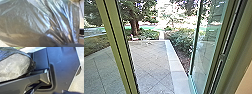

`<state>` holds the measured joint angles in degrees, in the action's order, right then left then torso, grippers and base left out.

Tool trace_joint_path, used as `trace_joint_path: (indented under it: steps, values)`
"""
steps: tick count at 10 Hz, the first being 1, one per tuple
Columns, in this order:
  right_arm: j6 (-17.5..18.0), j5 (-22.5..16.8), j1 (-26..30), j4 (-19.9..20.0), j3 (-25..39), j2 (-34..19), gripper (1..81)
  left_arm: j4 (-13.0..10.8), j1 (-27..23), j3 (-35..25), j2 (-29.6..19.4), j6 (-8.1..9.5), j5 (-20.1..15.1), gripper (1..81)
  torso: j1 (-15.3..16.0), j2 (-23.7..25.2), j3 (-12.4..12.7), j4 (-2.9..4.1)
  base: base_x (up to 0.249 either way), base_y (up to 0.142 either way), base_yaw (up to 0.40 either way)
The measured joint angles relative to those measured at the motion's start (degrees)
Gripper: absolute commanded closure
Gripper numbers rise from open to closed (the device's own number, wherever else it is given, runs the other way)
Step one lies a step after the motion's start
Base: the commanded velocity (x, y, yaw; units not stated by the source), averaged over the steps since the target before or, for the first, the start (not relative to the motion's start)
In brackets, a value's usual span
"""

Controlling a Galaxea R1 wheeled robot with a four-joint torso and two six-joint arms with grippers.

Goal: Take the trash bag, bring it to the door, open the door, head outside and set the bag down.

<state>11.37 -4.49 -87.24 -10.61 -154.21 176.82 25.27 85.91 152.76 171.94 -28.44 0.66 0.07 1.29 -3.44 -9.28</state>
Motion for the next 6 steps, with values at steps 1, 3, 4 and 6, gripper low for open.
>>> trace_joint_path:
  steps: [1,3,4,6]
  values:
    - [0.04,0.02,-0.11,0.02,0.0,0.0,1.0,0.0,0.0,0.0,0.12,0.0,0.02,81.1,0.0,0.0,0.0,0.0,0.0,-0.128,0.0]
    - [0.02,0.02,-0.09,0.0,-0.01,0.02,1.0,0.02,0.01,0.0,-0.02,0.0,0.0,81.1,0.0,0.0,0.0,0.0,0.0,-0.128,0.0]
    - [0.02,0.02,-0.09,0.0,-0.01,0.02,1.0,0.0,0.01,0.0,-0.02,0.0,0.02,81.1,0.0,0.0,0.0,0.0,0.0,-0.126,0.0]
    - [0.02,0.02,-0.09,0.0,-0.06,0.02,1.0,0.02,0.0,0.0,0.0,0.0,0.0,81.1,0.0,0.0,0.0,0.0,0.0,-0.113,0.0]
